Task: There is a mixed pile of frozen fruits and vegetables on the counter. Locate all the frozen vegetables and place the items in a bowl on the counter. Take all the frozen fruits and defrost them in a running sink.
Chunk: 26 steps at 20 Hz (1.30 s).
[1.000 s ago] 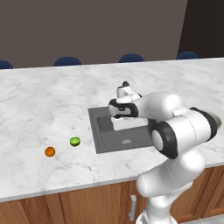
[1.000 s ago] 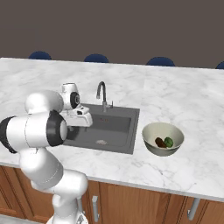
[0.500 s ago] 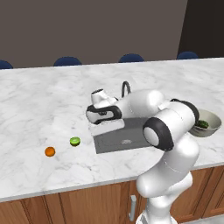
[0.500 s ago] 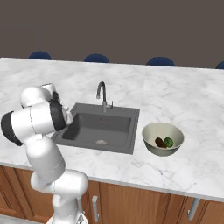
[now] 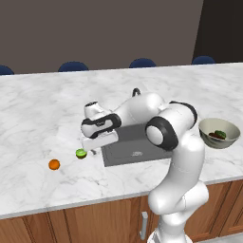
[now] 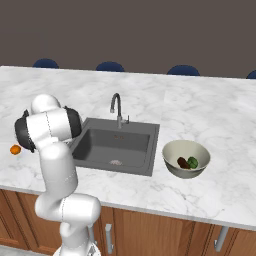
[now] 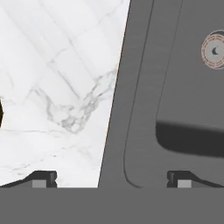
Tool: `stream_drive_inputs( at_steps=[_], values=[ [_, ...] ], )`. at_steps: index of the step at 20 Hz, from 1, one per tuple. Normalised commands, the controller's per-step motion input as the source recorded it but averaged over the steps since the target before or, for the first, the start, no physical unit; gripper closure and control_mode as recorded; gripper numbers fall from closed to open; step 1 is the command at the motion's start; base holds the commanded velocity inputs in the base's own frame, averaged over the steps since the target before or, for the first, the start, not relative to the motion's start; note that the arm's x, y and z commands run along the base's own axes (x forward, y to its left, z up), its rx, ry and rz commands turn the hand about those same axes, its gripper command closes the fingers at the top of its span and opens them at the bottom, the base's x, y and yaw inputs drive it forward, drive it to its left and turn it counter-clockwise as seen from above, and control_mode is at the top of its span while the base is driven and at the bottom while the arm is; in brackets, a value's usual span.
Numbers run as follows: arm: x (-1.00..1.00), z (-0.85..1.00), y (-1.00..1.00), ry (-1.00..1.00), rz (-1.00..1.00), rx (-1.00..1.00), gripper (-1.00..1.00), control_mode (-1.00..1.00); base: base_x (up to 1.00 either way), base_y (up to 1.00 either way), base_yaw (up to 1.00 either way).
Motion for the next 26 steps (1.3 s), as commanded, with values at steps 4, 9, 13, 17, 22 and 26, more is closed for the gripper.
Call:
stream_drive_inputs(
  at_steps=[4,9,13,17,22,26],
  values=[
    [0.27,-0.01,0.58,-0.06,0.12,0.06,-1.00,-1.00,0.00,0.00,0.00],
    [0.11,-0.02,0.55,-0.01,0.11,0.05,-1.00,-1.00,0.00,0.00,0.00],
    [0.05,-0.09,0.49,-0.05,0.08,0.07,-1.00,-1.00,0.00,0.00,0.00],
    [0.24,-0.18,0.43,-0.05,0.02,0.08,-1.00,-1.00,0.00,0.00,0.00],
    [0.07,-0.27,0.22,-0.08,0.00,0.10,-1.00,-1.00,0.00,0.00,0.00],
    [-0.18,-0.01,-0.03,0.01,0.01,0.04,-1.00,-1.00,0.00,0.00,0.00]
  ],
)
